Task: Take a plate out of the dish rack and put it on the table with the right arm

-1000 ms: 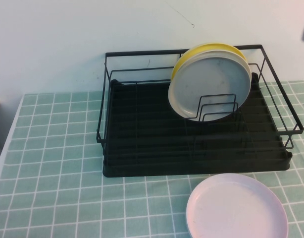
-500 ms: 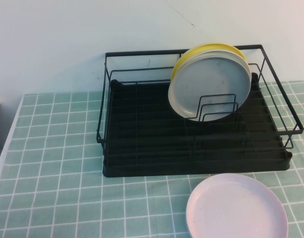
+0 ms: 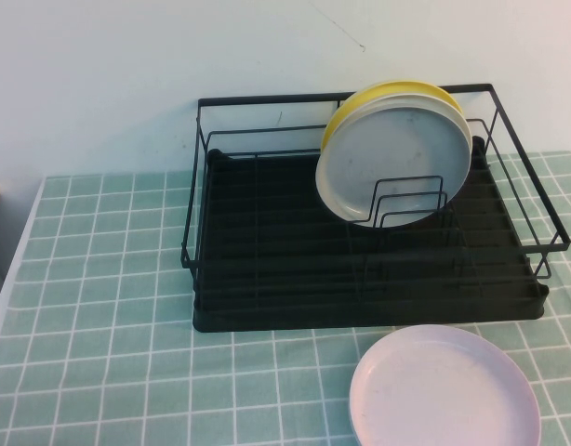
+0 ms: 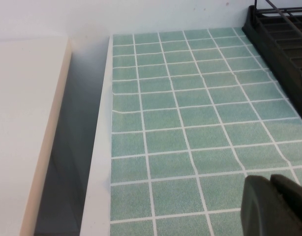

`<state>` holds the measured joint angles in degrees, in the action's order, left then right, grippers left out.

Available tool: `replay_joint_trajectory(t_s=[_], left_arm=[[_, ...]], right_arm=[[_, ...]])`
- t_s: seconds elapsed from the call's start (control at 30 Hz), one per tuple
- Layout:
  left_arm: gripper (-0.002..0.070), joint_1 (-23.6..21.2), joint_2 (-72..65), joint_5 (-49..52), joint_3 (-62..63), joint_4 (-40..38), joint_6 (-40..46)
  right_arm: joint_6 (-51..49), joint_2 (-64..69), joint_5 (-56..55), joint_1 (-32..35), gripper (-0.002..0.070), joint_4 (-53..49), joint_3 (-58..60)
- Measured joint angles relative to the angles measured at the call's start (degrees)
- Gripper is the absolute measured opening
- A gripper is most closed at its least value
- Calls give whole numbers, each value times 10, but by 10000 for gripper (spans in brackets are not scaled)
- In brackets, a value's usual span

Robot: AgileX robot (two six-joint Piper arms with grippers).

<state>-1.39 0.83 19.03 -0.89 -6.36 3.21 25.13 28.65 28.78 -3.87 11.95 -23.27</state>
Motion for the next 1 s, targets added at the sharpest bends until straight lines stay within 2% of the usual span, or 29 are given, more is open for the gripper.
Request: replay_joint_trajectory(t_s=[0.7,1.0], left_arm=[[-4,0,0,0,0,0,1],[-4,0,0,0,0,0,1]], right_arm=[[-1,-25,30,0,-1,-1,75],[-2,-185,-9,0,-1,-49,154]])
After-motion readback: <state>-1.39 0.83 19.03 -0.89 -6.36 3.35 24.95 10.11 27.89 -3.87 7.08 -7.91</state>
